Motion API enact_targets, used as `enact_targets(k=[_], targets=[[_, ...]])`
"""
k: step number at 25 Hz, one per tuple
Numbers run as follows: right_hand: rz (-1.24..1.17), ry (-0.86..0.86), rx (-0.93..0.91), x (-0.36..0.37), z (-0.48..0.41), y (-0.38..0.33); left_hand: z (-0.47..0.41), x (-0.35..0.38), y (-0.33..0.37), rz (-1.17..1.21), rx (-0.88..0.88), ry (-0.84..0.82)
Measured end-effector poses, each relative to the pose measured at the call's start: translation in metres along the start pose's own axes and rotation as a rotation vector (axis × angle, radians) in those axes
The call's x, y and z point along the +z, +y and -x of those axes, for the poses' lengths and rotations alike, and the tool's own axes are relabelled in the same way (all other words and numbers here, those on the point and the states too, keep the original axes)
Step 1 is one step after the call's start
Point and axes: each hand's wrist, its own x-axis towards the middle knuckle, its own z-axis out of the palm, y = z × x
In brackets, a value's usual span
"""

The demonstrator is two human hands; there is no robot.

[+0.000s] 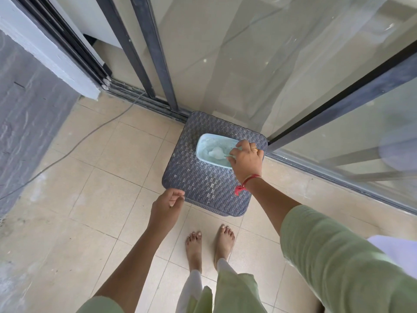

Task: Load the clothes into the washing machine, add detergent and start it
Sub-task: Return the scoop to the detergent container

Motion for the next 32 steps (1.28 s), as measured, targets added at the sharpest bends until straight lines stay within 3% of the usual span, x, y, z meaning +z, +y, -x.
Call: enact_targets(k=[5,8,11,14,18,23,28,32], targets=[[-0.04,0.001,0.014,0.002,-0.008,0.001,-0.004,0.003,0.003,-0.005,0.033,-0.016],[-0.19,0.032,0.049,-0.01,0.013,-0.004,0.002,0.0,0.008,-0.011,0.038,-0.031],[-0.361,0.177,0.103,-0.041,0.07,-0.01,0.019,-0.01,0.027,-0.031,0.086,-0.041],[-0.259,0.294,0.119,-0.075,0.154,-0.013,0.044,-0.024,0.054,-0.084,0.161,-0.067],[-0.107,0.263,0.131,-0.097,0.242,-0.01,0.085,-0.029,0.092,-0.144,0.308,-0.198],[-0.361,0.355,0.18,-0.13,0.312,0.011,0.138,0.003,0.135,-0.199,0.439,-0.428],[-0.511,0.597,0.539,-0.144,0.425,0.056,0.199,0.08,0.197,-0.342,0.607,-0.648],[-0.469,0.732,0.79,-0.142,0.534,0.108,0.274,0.176,0.245,-0.408,0.793,-0.815]])
